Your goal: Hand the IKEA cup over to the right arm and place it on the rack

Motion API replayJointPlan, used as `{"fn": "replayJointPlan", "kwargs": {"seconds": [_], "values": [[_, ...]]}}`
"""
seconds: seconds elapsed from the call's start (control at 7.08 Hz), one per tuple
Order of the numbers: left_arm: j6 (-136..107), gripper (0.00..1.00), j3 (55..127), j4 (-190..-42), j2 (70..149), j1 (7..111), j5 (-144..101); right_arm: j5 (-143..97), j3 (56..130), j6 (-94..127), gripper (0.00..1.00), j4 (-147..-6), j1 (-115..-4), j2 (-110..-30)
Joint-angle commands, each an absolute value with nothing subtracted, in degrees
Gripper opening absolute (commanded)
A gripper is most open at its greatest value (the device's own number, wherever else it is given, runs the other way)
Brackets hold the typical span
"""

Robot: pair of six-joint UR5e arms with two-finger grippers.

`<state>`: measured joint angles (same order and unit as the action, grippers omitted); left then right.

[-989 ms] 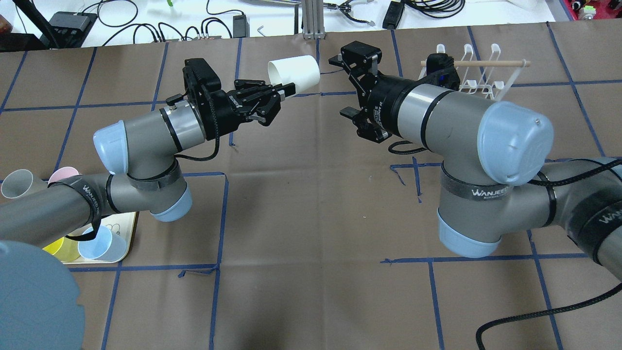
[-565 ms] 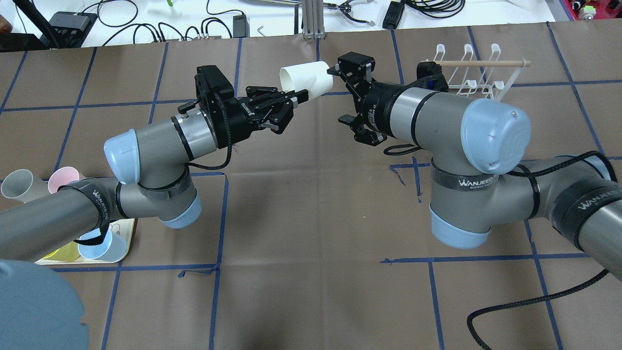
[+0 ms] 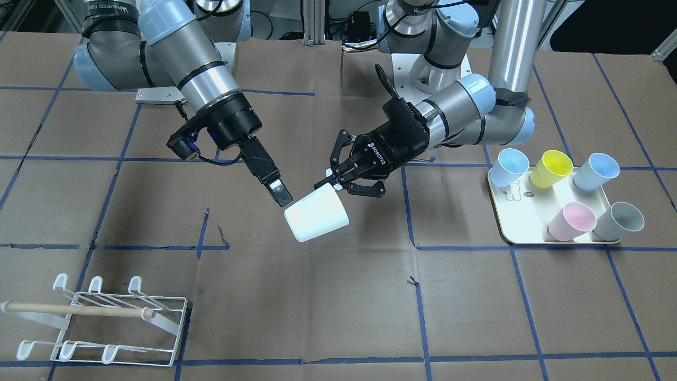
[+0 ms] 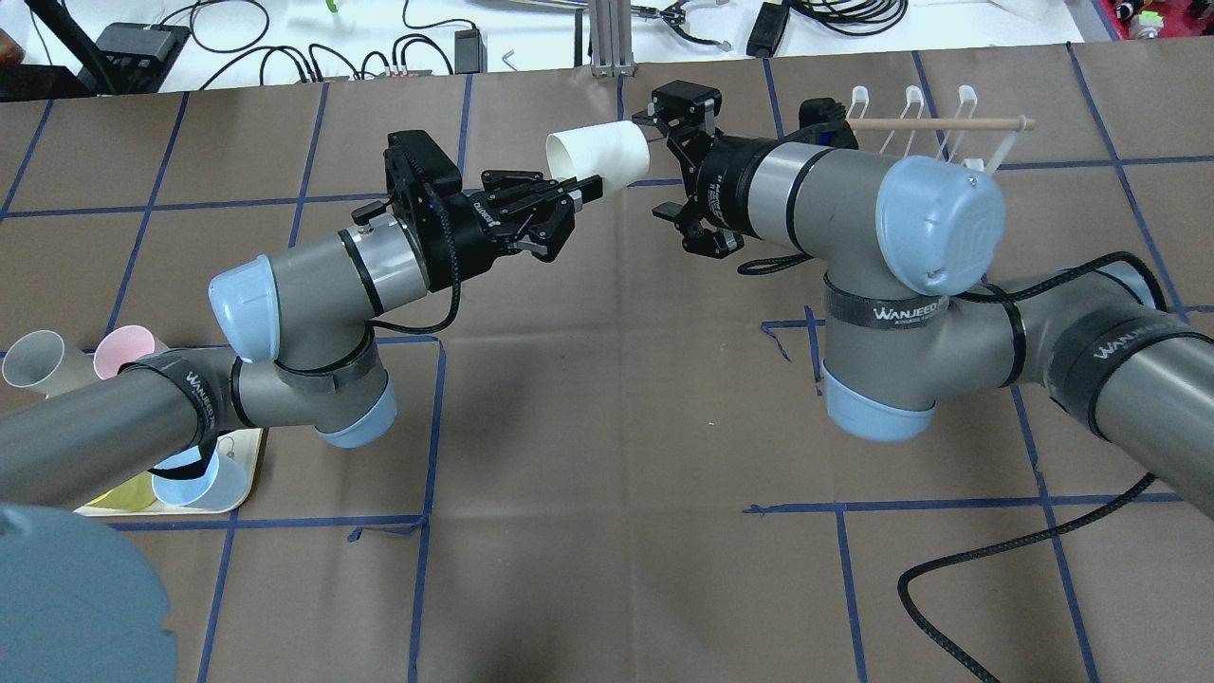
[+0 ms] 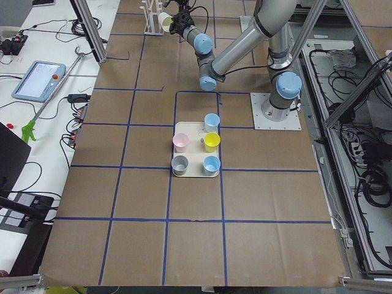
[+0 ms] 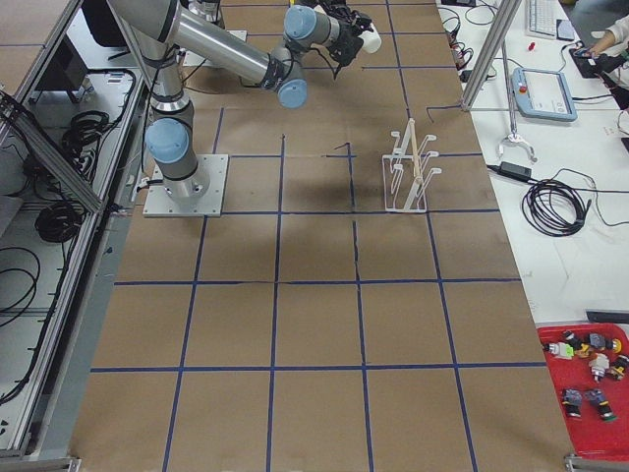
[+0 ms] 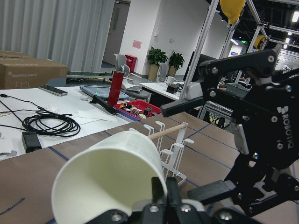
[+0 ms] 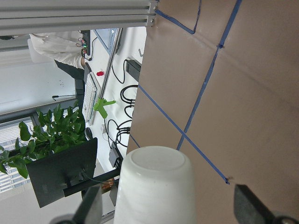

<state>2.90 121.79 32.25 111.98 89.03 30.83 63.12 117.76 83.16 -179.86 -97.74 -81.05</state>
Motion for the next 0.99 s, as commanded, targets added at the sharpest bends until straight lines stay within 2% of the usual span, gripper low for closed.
{"fn": "replayJointPlan", "kwargs": {"seconds": [0.0,0.57,0.85], "values": [[2.9,0.06,121.7,32.3,112.1,89.2,31.1,63.1,116.6,83.2,1.0,-180.0,-97.7,-79.8],[2.7,0.06,121.6,32.3,112.1,89.3,31.1,63.0,115.3,83.4,1.0,-179.9,-98.5,-77.9],[2.4,0.06,121.6,32.3,112.1,89.2,31.1,63.1,112.4,84.1,1.0,-180.0,-100.1,-75.5]]}}
